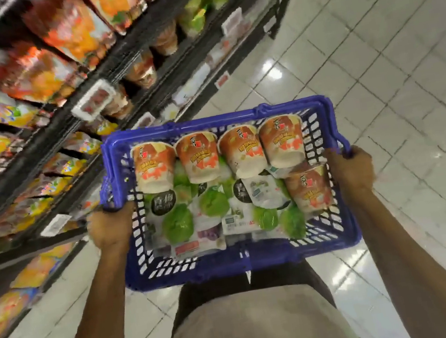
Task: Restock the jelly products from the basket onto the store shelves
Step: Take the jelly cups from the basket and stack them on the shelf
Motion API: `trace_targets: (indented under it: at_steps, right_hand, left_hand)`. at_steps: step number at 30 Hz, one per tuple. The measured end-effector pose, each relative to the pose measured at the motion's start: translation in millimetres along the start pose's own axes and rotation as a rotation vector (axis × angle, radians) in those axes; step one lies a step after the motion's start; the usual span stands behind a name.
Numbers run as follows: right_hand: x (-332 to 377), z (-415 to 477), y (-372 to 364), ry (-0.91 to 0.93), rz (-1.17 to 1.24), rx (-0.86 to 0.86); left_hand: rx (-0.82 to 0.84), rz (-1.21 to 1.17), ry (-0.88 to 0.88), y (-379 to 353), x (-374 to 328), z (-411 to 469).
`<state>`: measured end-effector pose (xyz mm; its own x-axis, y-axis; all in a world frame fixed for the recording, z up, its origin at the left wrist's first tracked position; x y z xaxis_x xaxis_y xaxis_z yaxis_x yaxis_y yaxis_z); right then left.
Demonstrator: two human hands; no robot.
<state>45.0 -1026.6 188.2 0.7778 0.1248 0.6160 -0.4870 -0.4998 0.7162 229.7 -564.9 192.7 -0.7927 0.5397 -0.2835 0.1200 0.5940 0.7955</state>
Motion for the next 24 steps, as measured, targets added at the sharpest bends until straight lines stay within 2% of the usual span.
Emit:
trace_targets:
  at_steps: [2,8,17,24]
  right_hand:
    - [-7.6,2.0,16.6,-0.039,0.021,-0.021]
    - [-29.1,57.6,116.5,-0.207,0.194,-0.143]
    - [-7.3,182.4,231.0,-0.258,0.274,-0.322]
    - [26.2,307.5,284.3,-0.269,0.304,-0.426]
  left_hand:
    - [-0.021,0.048,-0.017,3.0,-25.1,-12.0]
    - [0.076,0.1,-0.173,-51.0,-157.9,-97.0]
    - [0.12,0.1,-0.421,-142.3,-356.0,-206.2]
    - [0.261,0.064,-0.533,-240.6,-517.6,-259.7]
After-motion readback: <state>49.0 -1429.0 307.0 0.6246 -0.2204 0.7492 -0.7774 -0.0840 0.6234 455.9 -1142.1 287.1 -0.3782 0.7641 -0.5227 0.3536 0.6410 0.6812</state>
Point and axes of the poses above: each hand's wrist, its own z-axis towards the middle knuckle, its own y-axis out of the back of the hand, x = y × z, the point moved 5 cm from there along z, towards the middle knuckle, and after that the axes turned 14 degrees about y, right-handed, at the moved point
